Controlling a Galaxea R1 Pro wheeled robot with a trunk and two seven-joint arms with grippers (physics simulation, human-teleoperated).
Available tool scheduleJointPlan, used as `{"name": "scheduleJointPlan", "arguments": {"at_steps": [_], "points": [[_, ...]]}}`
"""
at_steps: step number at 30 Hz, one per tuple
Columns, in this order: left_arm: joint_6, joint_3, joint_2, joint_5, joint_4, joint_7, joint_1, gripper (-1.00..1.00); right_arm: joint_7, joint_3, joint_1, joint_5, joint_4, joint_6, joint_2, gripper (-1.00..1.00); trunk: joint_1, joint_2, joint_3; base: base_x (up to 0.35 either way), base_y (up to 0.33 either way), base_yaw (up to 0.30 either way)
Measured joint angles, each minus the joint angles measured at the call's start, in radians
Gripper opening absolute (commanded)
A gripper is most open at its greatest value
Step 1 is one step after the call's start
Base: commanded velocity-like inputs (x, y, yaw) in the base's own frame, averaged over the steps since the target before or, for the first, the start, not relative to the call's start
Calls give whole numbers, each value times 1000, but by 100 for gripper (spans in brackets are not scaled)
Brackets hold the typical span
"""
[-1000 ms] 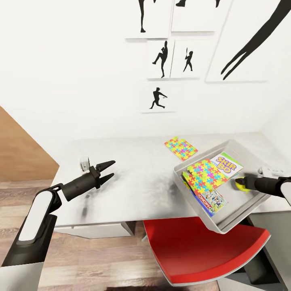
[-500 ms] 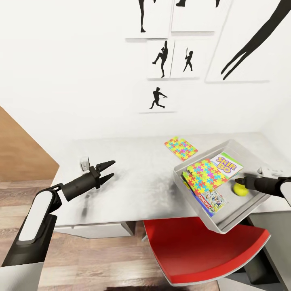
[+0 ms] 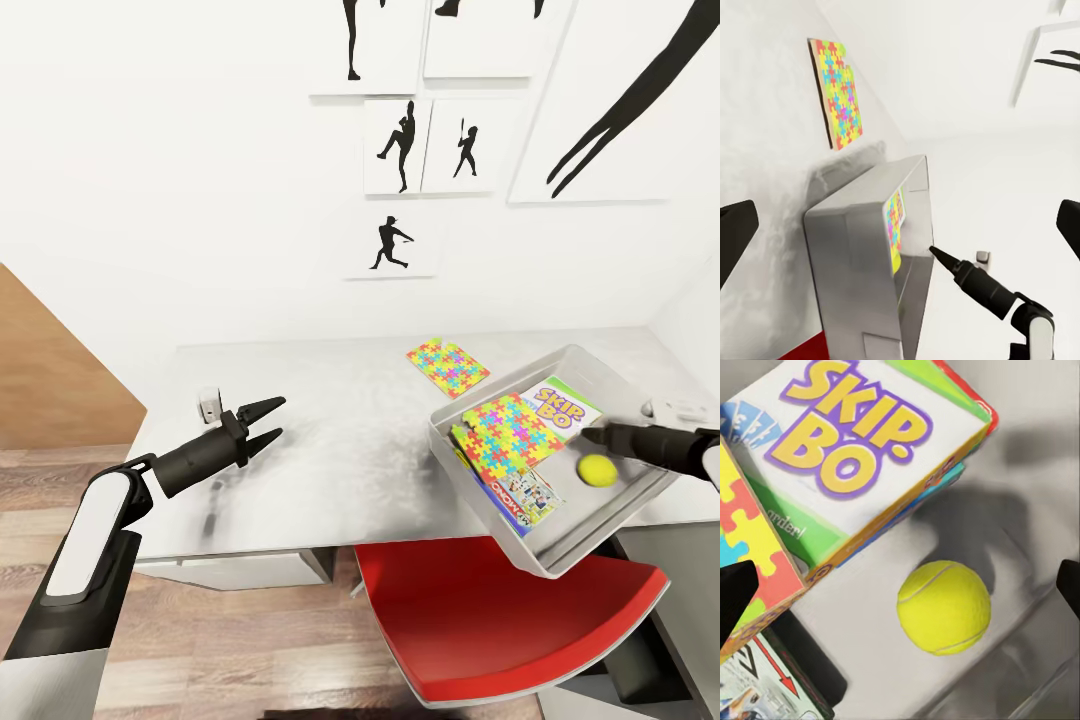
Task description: Put all the toys in the child's room - the three board games (two on the bed and one on the table), the two jigsaw puzzles on the table, and the tennis ball on the table - inside the toy box on the table in the child's room.
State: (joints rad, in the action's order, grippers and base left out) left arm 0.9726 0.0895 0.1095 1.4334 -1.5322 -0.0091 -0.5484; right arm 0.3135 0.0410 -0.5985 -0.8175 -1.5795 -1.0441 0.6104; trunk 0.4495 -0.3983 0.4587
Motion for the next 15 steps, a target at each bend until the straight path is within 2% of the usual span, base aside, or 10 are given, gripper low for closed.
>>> {"name": "scheduleJointPlan", "arguments": {"at_steps": [9, 15], "points": [[0, 0, 0, -1, 0, -2, 1, 100, -8, 13, -7, 0, -25, 0, 11, 100, 0, 0, 0, 0, 0, 0], [0, -1, 0, -1, 0, -3, 1, 100, -13, 61, -7, 1, -30, 0, 13, 100, 0, 0, 0, 0, 0, 0]]}}
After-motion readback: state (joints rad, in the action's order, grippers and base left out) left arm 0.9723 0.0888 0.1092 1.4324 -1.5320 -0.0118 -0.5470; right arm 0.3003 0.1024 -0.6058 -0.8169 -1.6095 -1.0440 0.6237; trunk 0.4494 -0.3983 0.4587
